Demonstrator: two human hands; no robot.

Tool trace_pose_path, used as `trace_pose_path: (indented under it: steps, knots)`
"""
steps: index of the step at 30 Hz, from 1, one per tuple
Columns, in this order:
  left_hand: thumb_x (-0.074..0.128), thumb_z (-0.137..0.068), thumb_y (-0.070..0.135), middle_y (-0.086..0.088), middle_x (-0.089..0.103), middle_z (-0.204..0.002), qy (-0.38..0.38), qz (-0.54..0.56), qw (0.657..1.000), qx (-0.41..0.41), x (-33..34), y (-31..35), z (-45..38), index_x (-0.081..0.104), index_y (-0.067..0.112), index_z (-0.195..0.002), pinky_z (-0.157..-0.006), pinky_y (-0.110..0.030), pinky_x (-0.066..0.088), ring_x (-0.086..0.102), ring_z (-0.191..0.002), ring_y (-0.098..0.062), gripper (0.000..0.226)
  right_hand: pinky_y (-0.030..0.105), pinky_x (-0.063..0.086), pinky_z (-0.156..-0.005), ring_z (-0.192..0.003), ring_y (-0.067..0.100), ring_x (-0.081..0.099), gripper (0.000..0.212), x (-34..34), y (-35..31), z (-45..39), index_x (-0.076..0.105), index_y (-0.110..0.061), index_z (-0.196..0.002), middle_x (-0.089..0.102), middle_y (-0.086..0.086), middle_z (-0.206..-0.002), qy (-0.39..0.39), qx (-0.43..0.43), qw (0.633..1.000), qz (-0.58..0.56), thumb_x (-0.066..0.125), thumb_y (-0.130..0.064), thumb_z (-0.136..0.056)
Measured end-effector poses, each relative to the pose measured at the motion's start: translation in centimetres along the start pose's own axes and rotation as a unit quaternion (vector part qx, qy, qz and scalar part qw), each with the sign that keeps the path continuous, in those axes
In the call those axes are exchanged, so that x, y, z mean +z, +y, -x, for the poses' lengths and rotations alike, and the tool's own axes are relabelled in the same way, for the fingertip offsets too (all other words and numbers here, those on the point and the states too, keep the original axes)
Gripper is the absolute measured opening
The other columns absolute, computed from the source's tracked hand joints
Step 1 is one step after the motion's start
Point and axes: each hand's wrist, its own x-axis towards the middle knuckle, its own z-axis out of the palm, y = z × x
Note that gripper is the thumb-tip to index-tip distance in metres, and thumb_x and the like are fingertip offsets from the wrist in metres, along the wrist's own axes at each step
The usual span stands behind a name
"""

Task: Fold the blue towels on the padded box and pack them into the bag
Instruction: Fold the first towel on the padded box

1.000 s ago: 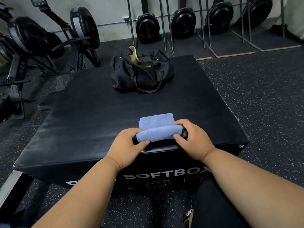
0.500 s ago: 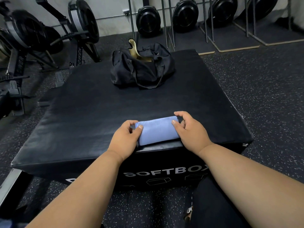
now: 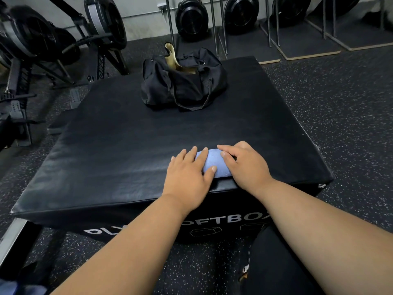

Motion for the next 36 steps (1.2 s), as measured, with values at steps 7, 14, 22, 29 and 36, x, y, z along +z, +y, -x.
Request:
trace_pose_path:
  steps: [7, 14, 22, 29, 36]
  knots:
    - [0.017, -0.103, 0.067, 0.002, 0.015, -0.175, -0.019, 0.009, 0.999, -0.026, 1.5, -0.7, 0.9, 0.012, 0.034, -0.168, -0.130, -0.051, 0.016, 0.005, -0.162, -0.027, 0.073, 0.033, 0.049, -0.085, -0.102, 0.015, 0.061, 0.038, 0.2, 0.0, -0.2, 0.062, -0.042, -0.142, 0.056, -0.007, -0.119, -0.030, -0.013, 0.997, 0.064, 0.041, -0.043, -0.111]
    - [0.022, -0.106, 0.068, 0.004, 0.007, -0.177, -0.049, 0.023, 0.997, -0.049, 1.0, -0.3, 0.6, 0.007, 0.036, -0.168, -0.130, -0.050, 0.016, -0.003, -0.163, -0.025, 0.071, 0.043, 0.049, -0.098, -0.117, 0.026, 0.058, 0.043, 0.1, -0.7, 0.6, 0.059, -0.033, -0.148, 0.057, -0.002, -0.139, -0.011, -0.048, 0.992, 0.116, 0.037, -0.040, -0.111]
    - [0.022, -0.109, 0.060, 0.008, 0.000, -0.177, -0.063, 0.052, 0.995, -0.048, 1.0, -0.5, 1.0, 0.004, 0.037, -0.168, -0.131, -0.050, 0.010, -0.011, -0.162, -0.023, 0.066, 0.048, 0.018, -0.129, -0.161, 0.021, 0.017, 0.051, 0.6, -1.5, 3.0, 0.031, -0.023, -0.165, 0.020, -0.006, -0.174, -0.120, -0.117, 0.976, 0.140, 0.029, -0.030, -0.114]
    - [0.020, -0.112, 0.050, 0.008, 0.002, -0.177, -0.069, 0.086, 0.992, -0.066, 1.0, -1.8, 1.3, 0.007, 0.031, -0.169, -0.131, -0.044, 0.008, 0.000, -0.163, -0.025, 0.061, 0.044, 0.017, -0.129, -0.158, 0.020, 0.026, 0.050, 0.5, -1.3, 2.9, 0.032, -0.027, -0.164, 0.023, -0.008, -0.173, -0.116, -0.090, 0.982, 0.122, 0.032, -0.030, -0.114]
    - [0.025, -0.111, 0.041, 0.000, 0.055, -0.148, -0.050, 0.084, 0.987, -0.127, -0.4, -4.0, 0.9, 0.053, 0.020, -0.136, -0.109, -0.040, 0.039, 0.043, -0.135, -0.028, 0.043, 0.033, 0.027, -0.121, -0.145, 0.018, 0.043, 0.043, 0.2, -1.5, 3.0, 0.057, -0.030, -0.150, 0.045, -0.012, -0.162, -0.065, -0.041, 0.996, 0.042, 0.036, -0.033, -0.113]
